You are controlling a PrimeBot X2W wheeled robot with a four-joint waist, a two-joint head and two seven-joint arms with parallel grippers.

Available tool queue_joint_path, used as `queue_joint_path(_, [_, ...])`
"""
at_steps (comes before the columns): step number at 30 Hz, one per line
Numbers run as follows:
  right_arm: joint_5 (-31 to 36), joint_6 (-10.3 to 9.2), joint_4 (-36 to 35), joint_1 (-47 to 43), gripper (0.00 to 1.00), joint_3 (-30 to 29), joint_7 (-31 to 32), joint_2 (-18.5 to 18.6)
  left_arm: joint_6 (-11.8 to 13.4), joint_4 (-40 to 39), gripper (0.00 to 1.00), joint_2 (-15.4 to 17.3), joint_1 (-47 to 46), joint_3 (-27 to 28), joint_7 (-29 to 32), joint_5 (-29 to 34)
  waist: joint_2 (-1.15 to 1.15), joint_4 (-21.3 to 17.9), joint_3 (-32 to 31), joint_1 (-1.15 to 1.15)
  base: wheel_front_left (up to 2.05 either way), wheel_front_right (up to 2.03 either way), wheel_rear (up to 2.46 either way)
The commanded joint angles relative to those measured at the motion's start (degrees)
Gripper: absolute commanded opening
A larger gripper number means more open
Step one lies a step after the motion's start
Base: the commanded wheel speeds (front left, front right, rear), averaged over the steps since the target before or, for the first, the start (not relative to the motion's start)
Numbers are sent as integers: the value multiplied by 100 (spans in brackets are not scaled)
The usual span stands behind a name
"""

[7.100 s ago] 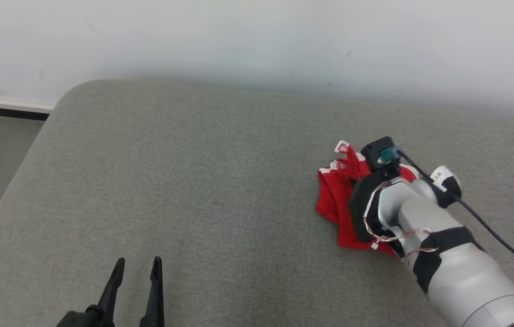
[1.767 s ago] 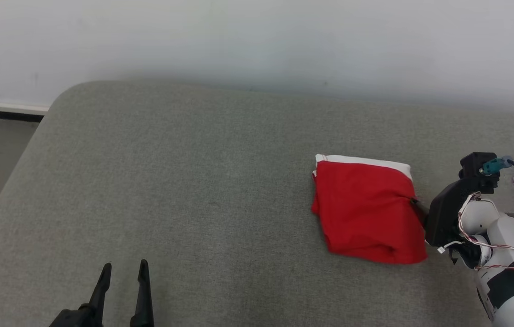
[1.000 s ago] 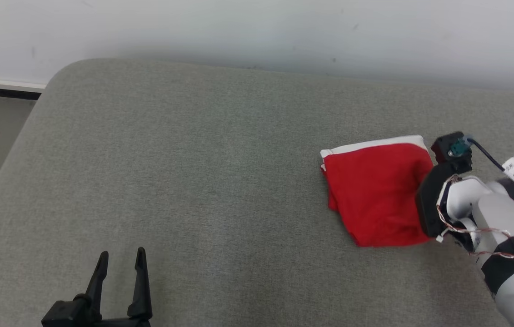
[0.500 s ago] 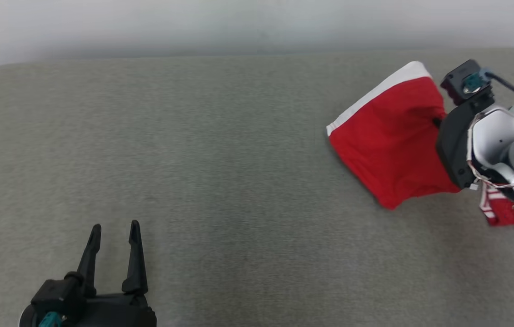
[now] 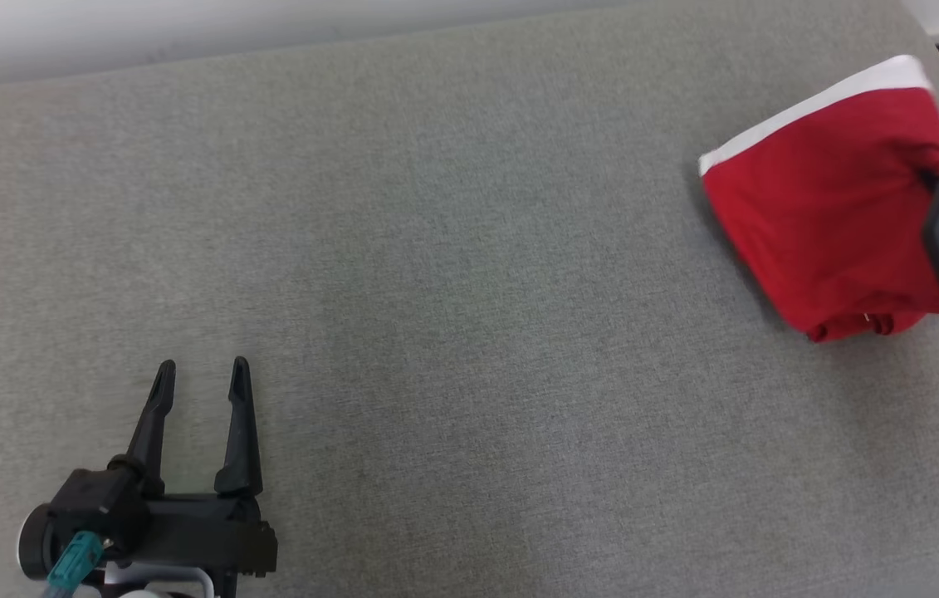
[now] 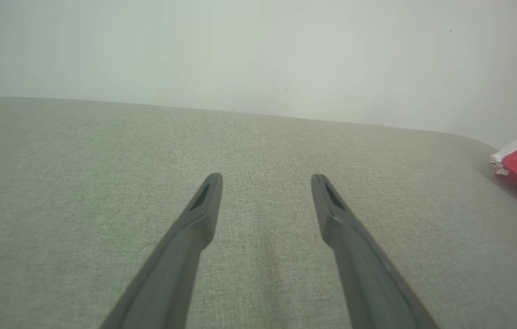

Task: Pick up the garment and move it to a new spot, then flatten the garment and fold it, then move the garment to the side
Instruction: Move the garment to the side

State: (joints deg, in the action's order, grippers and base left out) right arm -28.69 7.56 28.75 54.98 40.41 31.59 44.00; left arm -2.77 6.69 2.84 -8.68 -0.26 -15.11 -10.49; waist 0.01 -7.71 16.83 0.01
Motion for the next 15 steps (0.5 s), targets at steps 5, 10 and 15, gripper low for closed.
queue_joint_path(5, [517, -19, 425, -140, 0, -478, -324, 168, -123, 50, 100, 11, -174, 11, -1, 111, -1, -106, 319, -1, 0, 0, 0])
queue_joint_path(10, [1099, -19, 969, -281, 0, -1130, -687, 104, -164, 113, 100, 11, -240, -4, -1, 160, -1, 44, 418, -1, 0, 0, 0])
queue_joint_path(15, [1634, -19, 1493, -539, 0, -1946, -827, -257, -212, 166, 100, 10, -223, 81, -1, 238, -1, 146, 400, -1, 0, 0, 0])
